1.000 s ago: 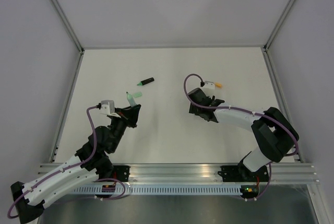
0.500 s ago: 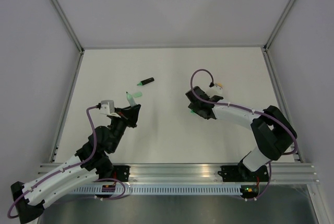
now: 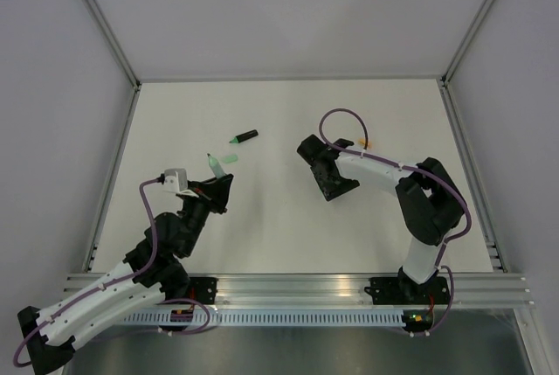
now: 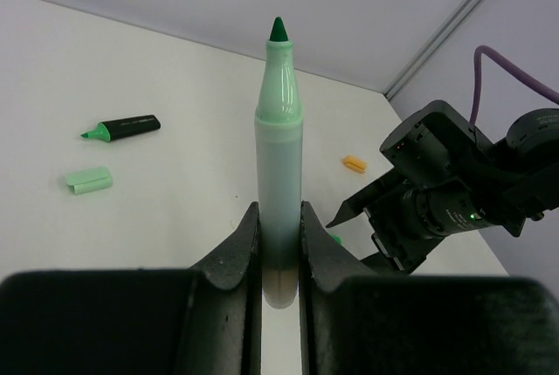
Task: Insert the pens into the pen caps
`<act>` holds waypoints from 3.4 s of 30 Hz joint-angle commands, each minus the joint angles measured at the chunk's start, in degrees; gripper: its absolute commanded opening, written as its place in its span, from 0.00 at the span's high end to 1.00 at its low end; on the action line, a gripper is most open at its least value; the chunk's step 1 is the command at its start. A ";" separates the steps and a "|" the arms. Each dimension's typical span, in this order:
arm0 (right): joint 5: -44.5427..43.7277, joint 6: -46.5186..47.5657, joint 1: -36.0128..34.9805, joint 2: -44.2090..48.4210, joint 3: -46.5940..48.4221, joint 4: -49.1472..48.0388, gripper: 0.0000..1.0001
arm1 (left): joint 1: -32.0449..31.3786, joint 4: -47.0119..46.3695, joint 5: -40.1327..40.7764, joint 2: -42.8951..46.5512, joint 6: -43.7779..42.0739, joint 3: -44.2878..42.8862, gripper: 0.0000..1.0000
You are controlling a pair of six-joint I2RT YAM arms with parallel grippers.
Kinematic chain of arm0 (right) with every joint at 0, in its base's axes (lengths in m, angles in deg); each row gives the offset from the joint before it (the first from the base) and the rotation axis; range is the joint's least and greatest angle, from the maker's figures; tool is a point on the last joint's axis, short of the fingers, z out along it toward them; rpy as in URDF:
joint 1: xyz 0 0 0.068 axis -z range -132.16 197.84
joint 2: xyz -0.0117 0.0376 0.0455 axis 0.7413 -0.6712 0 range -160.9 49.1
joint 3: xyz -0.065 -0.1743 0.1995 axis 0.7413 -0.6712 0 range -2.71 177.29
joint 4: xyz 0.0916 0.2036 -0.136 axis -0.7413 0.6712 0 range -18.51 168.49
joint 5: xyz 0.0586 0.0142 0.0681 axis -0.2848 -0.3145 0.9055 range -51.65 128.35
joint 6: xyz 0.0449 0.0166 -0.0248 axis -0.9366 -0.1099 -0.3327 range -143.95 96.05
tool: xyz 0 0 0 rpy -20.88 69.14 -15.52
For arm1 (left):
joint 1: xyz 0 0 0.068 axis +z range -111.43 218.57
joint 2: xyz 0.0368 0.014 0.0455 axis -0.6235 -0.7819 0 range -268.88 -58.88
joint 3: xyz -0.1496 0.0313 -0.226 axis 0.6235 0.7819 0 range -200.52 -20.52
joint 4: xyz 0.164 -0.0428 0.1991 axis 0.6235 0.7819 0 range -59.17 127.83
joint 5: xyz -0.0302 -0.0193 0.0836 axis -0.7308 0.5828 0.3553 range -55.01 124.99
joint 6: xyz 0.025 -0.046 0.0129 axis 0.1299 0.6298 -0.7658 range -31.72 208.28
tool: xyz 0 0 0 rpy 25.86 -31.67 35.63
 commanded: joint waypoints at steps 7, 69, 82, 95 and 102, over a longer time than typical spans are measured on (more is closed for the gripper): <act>3.90 -14.39 0.26 -0.14 2.25 4.70 0.31 | 0.08 -0.41 1.55 1.04 1.66 0.07 0.98; 7.85 -3.59 8.17 -9.02 6.82 2.07 0.52 | 0.08 -0.67 1.73 0.95 1.58 0.07 0.98; 7.33 16.52 8.17 -15.61 13.49 -6.89 0.71 | 0.08 -0.59 1.73 0.95 1.66 0.16 0.98; 7.39 55.93 9.40 -5.25 5.96 -25.07 0.46 | 0.08 -0.41 2.34 1.22 1.75 0.33 0.98; 12.51 61.63 10.90 -0.49 1.02 -24.56 0.41 | 0.08 -0.32 2.26 1.30 1.84 0.24 0.98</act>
